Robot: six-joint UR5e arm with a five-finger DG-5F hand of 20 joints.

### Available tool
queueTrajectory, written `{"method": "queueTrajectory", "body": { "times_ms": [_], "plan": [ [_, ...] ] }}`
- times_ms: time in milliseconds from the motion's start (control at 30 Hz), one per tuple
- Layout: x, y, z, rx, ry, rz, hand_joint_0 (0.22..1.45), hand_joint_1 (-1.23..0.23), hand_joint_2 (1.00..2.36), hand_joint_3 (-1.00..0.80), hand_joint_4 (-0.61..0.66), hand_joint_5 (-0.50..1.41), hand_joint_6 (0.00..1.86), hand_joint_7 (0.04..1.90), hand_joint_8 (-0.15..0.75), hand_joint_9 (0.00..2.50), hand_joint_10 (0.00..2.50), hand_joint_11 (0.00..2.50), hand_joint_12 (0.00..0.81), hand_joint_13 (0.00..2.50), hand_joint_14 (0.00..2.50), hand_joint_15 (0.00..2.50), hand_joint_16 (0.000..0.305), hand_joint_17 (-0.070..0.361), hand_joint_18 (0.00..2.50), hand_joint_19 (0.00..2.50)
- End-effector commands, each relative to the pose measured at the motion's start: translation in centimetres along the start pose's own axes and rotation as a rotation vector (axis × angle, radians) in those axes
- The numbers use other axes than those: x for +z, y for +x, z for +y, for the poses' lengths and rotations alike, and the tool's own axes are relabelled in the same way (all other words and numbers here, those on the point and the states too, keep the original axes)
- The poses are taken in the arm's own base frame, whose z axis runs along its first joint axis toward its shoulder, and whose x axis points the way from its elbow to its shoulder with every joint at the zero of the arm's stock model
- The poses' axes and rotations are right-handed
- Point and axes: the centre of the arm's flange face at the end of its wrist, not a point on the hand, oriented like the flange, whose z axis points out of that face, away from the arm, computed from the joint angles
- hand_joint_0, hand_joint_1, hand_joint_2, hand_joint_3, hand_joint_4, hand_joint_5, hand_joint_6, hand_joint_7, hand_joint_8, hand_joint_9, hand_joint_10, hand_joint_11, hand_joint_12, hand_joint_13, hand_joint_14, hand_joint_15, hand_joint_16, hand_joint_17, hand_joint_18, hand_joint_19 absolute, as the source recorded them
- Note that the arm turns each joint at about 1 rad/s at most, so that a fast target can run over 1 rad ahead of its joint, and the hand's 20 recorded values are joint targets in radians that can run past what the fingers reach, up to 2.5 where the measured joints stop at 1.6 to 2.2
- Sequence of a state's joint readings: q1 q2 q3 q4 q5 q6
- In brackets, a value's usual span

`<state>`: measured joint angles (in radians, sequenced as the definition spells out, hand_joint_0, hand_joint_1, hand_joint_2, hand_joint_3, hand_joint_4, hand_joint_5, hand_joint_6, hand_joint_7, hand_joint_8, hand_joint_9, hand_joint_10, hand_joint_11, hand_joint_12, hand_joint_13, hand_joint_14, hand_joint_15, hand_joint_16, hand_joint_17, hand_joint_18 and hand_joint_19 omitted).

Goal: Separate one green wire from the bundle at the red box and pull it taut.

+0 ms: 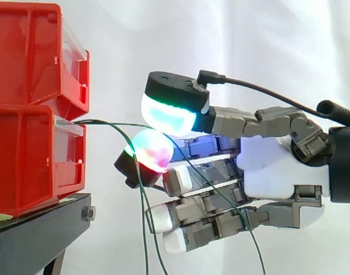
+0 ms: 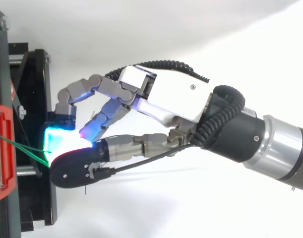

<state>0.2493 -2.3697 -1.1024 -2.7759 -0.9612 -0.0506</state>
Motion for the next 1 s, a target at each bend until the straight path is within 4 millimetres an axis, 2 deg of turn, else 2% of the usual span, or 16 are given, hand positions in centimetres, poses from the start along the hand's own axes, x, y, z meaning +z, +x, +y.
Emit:
{"method": "queueTrajectory", "body": {
  "times_ms": [0,133,267,400,533,800,867,900,967],
  "plan": [
    [-0.1,0.0,0.0,0.003,0.005,0.002,0.54,-0.64,1.00,-0.43,0.13,-0.14,0.88,1.05,0.281,1.22,0.02,0.93,0.374,1.02,0.02,0.56,0.053,0.120,0.88,0.38],
    [-0.1,0.0,-0.1,0.010,0.012,0.002,0.52,-0.58,1.00,-0.50,0.13,-0.14,0.87,1.06,0.285,1.22,0.02,0.92,0.382,1.03,0.02,0.56,0.055,0.123,0.88,0.39],
    [-0.3,0.0,0.4,0.014,0.017,0.003,0.53,-0.56,1.00,-0.47,0.13,-0.14,0.86,1.07,0.288,1.23,0.02,0.92,0.378,1.02,0.02,0.56,0.054,0.122,0.88,0.39],
    [-0.5,-0.1,0.4,0.007,0.029,0.004,0.57,-0.63,1.01,-0.31,0.11,-0.14,0.88,1.16,0.279,1.22,0.02,0.92,0.368,1.02,0.02,0.57,0.053,0.118,0.86,0.40],
    [-0.6,-0.2,0.4,0.002,0.041,0.004,0.58,-0.74,1.01,-0.20,0.08,-0.14,0.90,1.13,0.301,1.22,0.02,0.92,0.389,1.04,0.02,0.55,0.058,0.130,0.90,0.36],
    [-0.6,-0.2,0.9,0.013,0.036,0.001,0.59,-0.76,1.02,-0.14,0.01,-0.14,0.92,1.07,0.303,1.22,0.02,0.92,0.386,1.04,0.02,0.55,0.057,0.129,0.92,0.35],
    [-0.7,-0.1,0.9,0.013,0.036,0.001,0.59,-0.75,1.02,-0.17,0.03,-0.14,0.92,1.06,0.299,1.23,0.02,0.92,0.380,1.04,0.02,0.55,0.056,0.126,0.91,0.36],
    [-0.7,-0.1,0.9,0.013,0.036,0.001,0.57,-0.71,1.02,-0.25,0.07,-0.15,0.90,1.09,0.273,1.21,0.02,0.93,0.363,1.02,0.02,0.56,0.052,0.116,0.87,0.39],
    [-0.7,-0.1,0.9,0.013,0.036,0.001,0.54,-0.64,1.01,-0.40,0.10,-0.15,0.88,1.05,0.275,1.22,0.02,0.92,0.366,1.03,0.02,0.56,0.053,0.120,0.88,0.40]
  ]
}}
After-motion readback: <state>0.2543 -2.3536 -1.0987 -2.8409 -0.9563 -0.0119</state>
